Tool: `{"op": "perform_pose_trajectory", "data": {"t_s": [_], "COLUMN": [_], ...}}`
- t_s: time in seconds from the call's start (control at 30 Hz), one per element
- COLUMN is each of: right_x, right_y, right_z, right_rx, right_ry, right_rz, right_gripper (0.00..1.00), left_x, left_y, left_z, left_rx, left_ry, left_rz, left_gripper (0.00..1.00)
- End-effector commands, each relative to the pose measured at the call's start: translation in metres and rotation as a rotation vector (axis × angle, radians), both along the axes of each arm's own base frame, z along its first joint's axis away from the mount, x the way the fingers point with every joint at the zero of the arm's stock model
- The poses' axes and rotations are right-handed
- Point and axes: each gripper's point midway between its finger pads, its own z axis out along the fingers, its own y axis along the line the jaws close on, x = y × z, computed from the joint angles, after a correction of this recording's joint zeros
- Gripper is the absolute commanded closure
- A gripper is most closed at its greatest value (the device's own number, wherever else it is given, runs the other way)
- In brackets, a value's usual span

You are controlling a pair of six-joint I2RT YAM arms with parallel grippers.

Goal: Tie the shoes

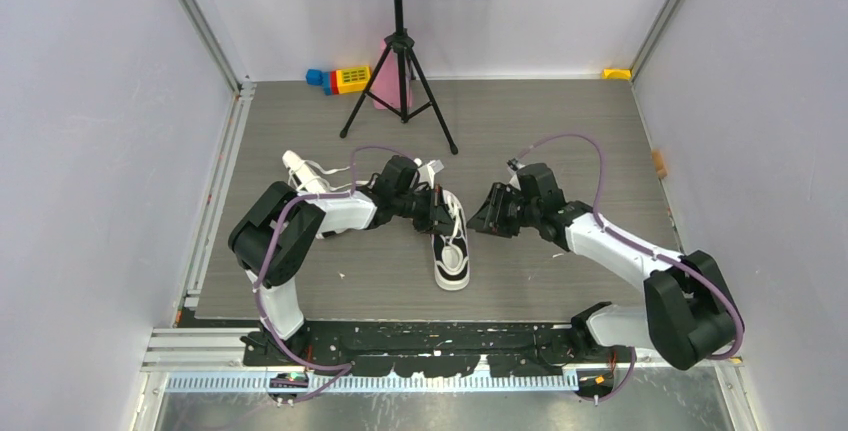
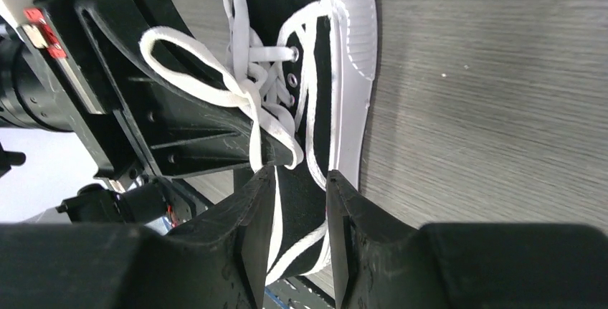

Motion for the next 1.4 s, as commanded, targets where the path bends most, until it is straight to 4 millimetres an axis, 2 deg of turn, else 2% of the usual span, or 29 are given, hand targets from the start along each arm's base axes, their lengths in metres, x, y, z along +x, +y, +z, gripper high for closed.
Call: {"op": "perform_pose_trajectory", "data": {"t_s": [0.0,0.37,0.47,0.77,0.87,0.93,0.97,1.23,1.37], "right_x": [0.001,0.007,0.009,0.009,0.009,0.009,0.009,0.013,0.013], "right_y": [0.017,0.028,0.030,0.040,0.039,0.039,0.038,0.023,0.020], "right_z": [0.009,-0.005,-0.006,-0.007,-0.005,-0.005,-0.005,-0.010,-0.009], "right_rx": [0.100,0.149,0.159,0.242,0.252,0.255,0.253,0.133,0.098], "right_ry": [-0.049,-0.023,-0.019,0.014,0.016,0.022,0.023,0.005,0.001], "right_rz": [0.057,0.055,0.055,0.041,0.030,0.020,0.014,-0.021,-0.005], "right_gripper": [0.63,0.63,0.68,0.74,0.82,0.91,0.99,1.00,1.00], "left_x": [-0.001,-0.001,-0.002,0.000,0.001,0.001,0.002,0.002,0.002], "left_y": [0.001,0.000,-0.002,-0.004,-0.005,-0.006,-0.005,0.001,0.006], "left_z": [0.004,0.006,0.008,0.013,0.014,0.015,0.015,0.017,0.022], "left_rx": [-0.007,-0.022,-0.033,-0.059,-0.066,-0.071,-0.069,-0.035,-0.001], "left_ry": [-0.001,0.006,0.009,0.006,0.006,0.003,0.002,-0.012,-0.035], "left_rz": [-0.001,-0.002,-0.004,0.007,0.010,0.013,0.017,0.033,0.038], "left_gripper": [1.00,0.99,0.99,0.98,0.97,0.97,0.96,0.82,0.81]}}
